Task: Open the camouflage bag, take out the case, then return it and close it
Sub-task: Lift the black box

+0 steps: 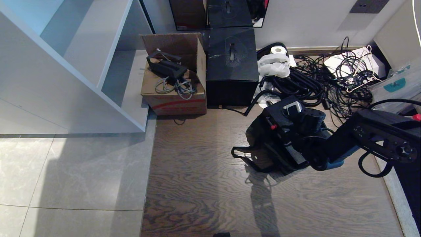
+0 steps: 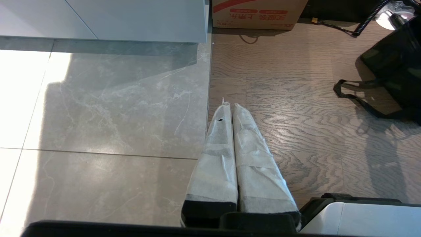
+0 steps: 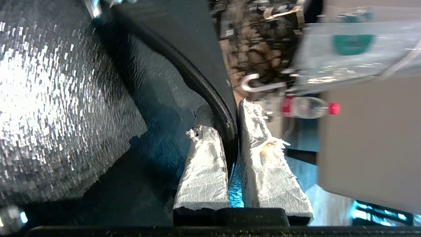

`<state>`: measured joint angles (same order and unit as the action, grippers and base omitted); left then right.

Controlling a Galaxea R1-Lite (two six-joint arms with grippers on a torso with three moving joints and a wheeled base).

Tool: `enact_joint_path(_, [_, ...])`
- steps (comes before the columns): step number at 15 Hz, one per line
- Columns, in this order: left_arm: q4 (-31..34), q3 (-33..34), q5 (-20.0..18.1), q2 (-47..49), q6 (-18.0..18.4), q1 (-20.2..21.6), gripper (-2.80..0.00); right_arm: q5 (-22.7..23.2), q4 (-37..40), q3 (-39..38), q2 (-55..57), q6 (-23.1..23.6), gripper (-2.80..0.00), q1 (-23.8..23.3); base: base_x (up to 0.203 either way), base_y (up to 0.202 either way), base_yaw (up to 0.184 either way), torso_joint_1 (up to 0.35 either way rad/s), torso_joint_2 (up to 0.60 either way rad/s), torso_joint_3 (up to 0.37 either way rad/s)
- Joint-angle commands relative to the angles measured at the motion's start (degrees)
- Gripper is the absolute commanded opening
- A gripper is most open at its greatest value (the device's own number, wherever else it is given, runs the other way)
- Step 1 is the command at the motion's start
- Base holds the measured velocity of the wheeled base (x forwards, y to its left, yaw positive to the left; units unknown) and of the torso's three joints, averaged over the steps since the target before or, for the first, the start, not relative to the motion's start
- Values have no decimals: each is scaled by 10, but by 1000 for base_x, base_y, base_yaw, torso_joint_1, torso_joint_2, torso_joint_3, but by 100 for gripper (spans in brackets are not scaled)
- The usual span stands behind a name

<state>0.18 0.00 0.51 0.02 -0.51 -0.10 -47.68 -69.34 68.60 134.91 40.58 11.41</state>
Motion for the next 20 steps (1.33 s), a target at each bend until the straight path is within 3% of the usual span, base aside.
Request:
enact_joint_path(1, [0,0,0,-1,0,0,-280,-3,-5,2,-21,4,-280,-4,0,0,0,0,0,0])
enact_joint_path(10, [0,0,0,-1,0,0,-280,-3,-5,-6,-46,18,-280,-4,0,0,0,0,0,0])
enact_joint_path(20, [0,0,0,0,0,0,-280,-5,-14,-10,-94,82,-280,6,0,0,0,0,0,0])
